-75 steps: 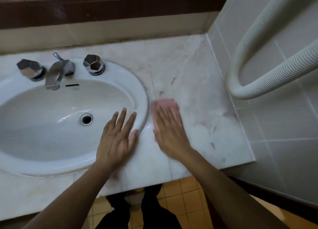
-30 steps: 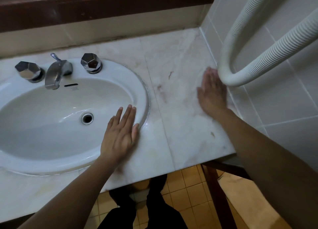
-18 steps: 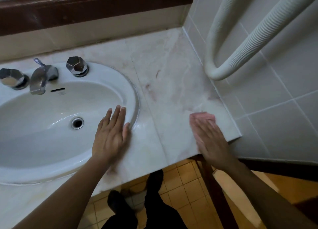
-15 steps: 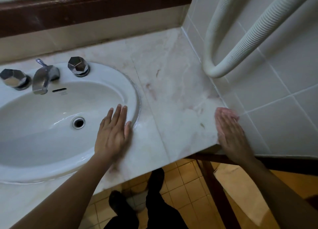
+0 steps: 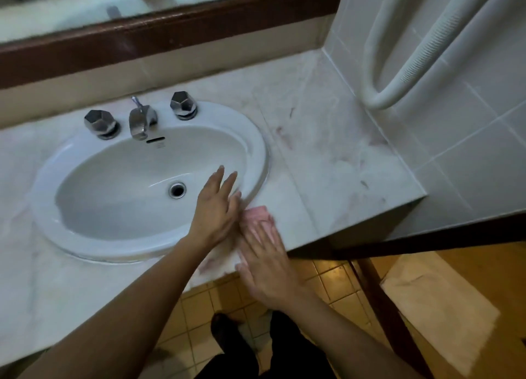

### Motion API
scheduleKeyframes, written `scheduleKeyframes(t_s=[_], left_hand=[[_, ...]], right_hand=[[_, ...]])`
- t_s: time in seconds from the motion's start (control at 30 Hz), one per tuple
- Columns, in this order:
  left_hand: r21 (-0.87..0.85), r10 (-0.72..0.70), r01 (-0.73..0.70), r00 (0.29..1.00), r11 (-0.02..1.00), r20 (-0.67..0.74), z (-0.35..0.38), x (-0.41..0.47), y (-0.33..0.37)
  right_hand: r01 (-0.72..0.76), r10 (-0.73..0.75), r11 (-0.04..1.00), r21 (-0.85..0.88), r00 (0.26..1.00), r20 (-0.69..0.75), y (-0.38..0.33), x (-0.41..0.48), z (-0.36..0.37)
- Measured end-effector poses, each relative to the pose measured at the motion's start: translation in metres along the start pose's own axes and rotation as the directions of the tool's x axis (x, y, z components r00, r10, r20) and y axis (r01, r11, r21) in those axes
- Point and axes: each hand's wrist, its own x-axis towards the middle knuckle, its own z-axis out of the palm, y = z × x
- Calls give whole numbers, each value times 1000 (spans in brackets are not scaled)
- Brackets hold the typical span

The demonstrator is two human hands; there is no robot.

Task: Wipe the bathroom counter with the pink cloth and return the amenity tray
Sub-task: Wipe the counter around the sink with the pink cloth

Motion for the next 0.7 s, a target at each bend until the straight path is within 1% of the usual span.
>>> scheduleKeyframes(t_s=[0.03, 0.07, 0.1, 0.13, 0.17, 0.2, 0.27, 0.33, 0.4, 0.47, 0.57, 0.63, 0.7], left_hand=[[45, 21, -21, 1000, 999, -4, -8, -15, -12], [100, 38, -37, 999, 994, -9, -16, -30, -29], [155, 44, -41, 999, 987, -16, -24, -43, -49], [206, 28, -25, 1000, 978, -10, -32, -54, -69], [251, -18, 14, 1000, 968, 13, -41, -64, -87], [294, -89, 72, 995, 953, 44, -48, -71, -102], [365, -206, 152, 972, 919, 114, -53, -81, -120], [387, -207, 145, 971, 911, 122, -52, -84, -125], [388, -183, 133, 979, 912, 95, -50, -83, -122], [382, -181, 144, 982, 913, 63, -49, -82, -121], [364, -174, 145, 984, 920, 48, -48, -82, -122], [356, -156, 130, 987, 925, 47, -49, -83, -123], [336, -144, 117, 988, 935, 55, -50, -83, -125]], right_hand=[[65, -65, 998, 0, 998, 23, -1, -11, 4], [84, -84, 996, 12, 995, 45, 6, -19, 2], [52, -53, 998, 20, 998, 45, 19, -24, -6], [-10, 10, 1000, 13, 1000, 13, 36, -24, -15], [-100, 100, 995, -3, 994, -39, 56, -20, -24], [-209, 206, 978, -21, 975, -86, 74, -9, -35], [-396, 392, 918, -26, 915, -96, 96, 21, -51], [-510, 509, 860, 22, 852, -121, 85, 47, -46], [-538, 538, 841, 51, 825, -170, 45, 56, -25], [-484, 482, 874, 42, 854, -198, -19, 45, 7], [-383, 387, 922, 48, 915, -113, -118, 25, 54], [-213, 211, 977, -25, 975, -69, -158, 15, 74], [-41, 42, 996, -82, 999, 17, -160, 9, 73]])
